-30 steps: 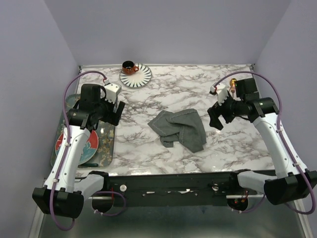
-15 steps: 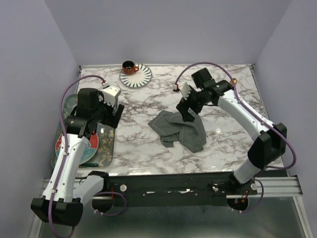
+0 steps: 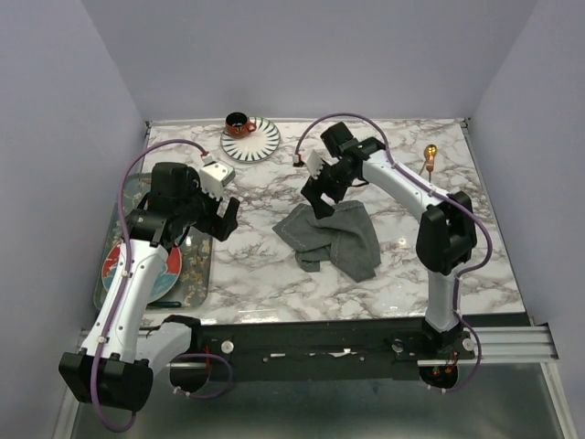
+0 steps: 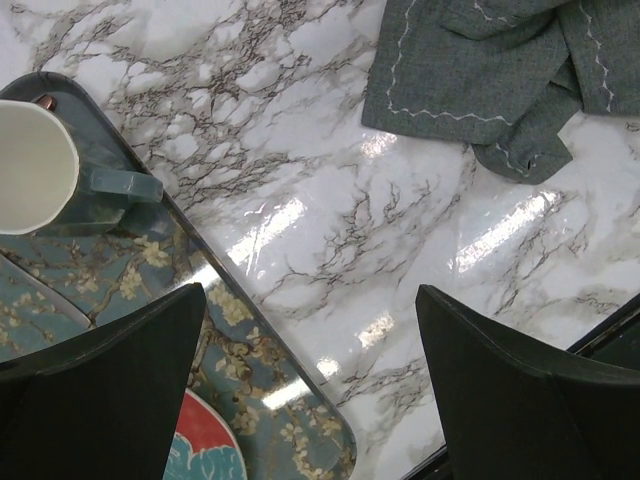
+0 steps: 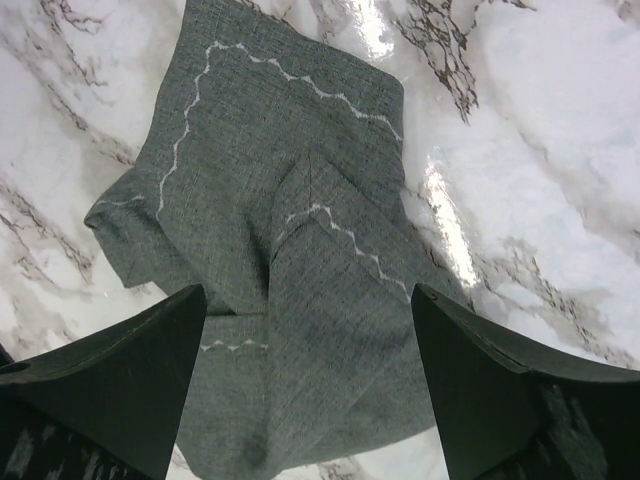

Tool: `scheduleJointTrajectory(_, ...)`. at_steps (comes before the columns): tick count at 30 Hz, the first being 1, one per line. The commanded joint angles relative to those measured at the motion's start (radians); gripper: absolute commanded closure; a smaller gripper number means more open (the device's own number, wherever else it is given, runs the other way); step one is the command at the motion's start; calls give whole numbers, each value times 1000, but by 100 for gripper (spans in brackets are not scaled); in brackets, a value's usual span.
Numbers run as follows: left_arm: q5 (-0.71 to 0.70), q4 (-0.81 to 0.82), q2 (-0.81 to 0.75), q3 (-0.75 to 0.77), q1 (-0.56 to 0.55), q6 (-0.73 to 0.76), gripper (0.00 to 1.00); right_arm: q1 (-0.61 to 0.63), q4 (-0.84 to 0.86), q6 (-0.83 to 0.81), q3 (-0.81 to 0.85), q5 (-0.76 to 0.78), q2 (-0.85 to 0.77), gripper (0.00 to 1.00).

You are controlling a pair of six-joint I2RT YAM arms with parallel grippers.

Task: Fold the napkin into a case and place the utensils inside
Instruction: Pick up the crumpled napkin from the center of the board.

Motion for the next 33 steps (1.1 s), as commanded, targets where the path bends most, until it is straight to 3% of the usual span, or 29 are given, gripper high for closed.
scheduleJointTrajectory(1,34,23,5,-13,-3,-4,1,20,-11,-37,60,8,82,8)
scheduleJointTrajectory(9,13,40,13,-30,-3,-9,1,54,68,-21,-12,72,142,9)
scheduleJointTrajectory(17,5,46,14,-45,-3,-4,1,57,107,-29,-38,137,159,28)
scheduleJointTrajectory(22,0,47,11,-48,-3,5,2,58,115,-34,-77,154,153,48)
scheduleJointTrajectory(25,0,46,8,-50,-3,17,2,57,110,-32,-89,152,139,77)
scheduleJointTrajectory(26,0,46,8,-48,-3,23,2,57,99,-29,-89,152,116,95)
scheduleJointTrajectory(27,0,44,8,-47,-3,28,2,58,92,-26,-88,152,104,99)
scheduleJointTrajectory(33,26,43,10,-39,-3,46,2,43,41,3,-117,155,-133,99)
